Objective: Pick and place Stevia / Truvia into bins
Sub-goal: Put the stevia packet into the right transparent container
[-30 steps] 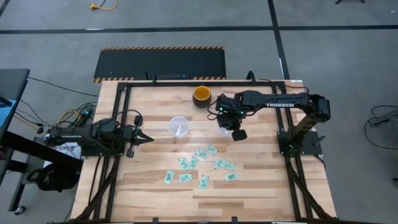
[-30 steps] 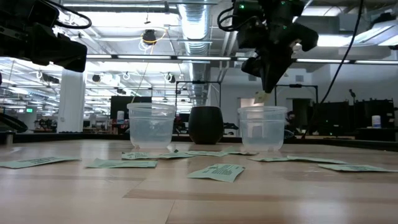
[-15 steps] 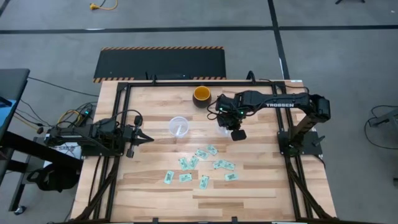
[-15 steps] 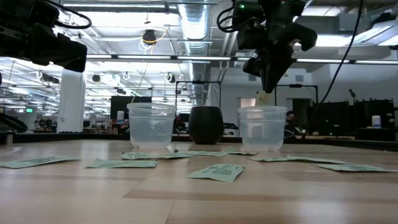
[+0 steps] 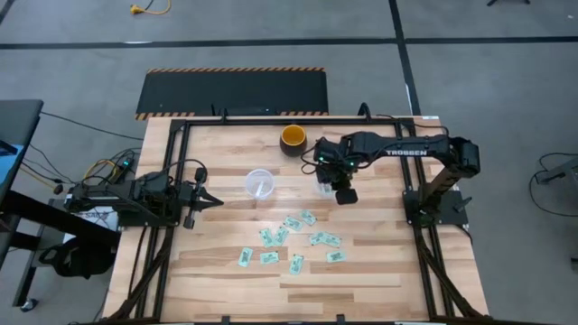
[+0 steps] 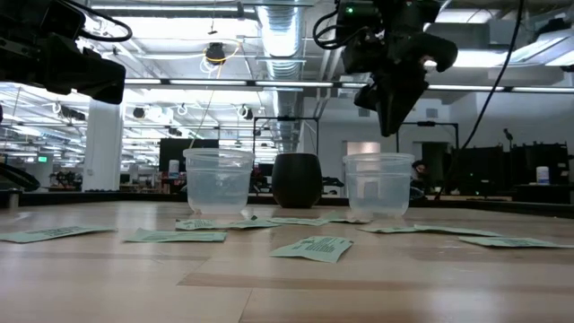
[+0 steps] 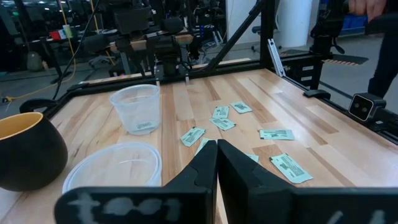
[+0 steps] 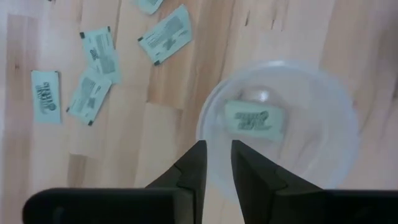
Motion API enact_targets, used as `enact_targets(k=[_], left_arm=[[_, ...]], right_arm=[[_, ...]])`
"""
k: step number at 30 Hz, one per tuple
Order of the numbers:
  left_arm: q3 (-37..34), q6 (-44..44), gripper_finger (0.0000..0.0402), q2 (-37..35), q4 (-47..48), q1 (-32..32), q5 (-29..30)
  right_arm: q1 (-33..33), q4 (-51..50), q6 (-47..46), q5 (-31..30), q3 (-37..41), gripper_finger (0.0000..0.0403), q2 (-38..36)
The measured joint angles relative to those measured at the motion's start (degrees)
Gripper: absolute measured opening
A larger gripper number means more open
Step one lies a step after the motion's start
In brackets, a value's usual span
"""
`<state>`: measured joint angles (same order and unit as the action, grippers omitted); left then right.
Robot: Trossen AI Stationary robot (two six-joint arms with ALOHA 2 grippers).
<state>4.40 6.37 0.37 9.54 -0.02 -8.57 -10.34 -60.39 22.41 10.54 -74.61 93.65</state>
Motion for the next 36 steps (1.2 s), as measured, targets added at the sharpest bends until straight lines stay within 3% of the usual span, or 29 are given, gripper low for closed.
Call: enact_targets(k=[11, 26, 36], left_arm=[[0.01, -0.13, 0.0, -0.01, 0.02, 0.0, 0.0], [0.02, -0.13, 0.0, 0.0, 0.02, 0.0, 0.0], [0.02, -0.13, 0.0, 0.01, 0.02, -0.01, 0.01]], right_arm=[[8.11, -1.52, -7.71, 3.7, 1.86, 0.0068, 0.02], [19.09, 17.81, -22.37, 2.84, 14.79, 0.0068, 0.02], [24.0, 25.54, -28.15, -0.4, 18.34, 0.0068, 0.42]])
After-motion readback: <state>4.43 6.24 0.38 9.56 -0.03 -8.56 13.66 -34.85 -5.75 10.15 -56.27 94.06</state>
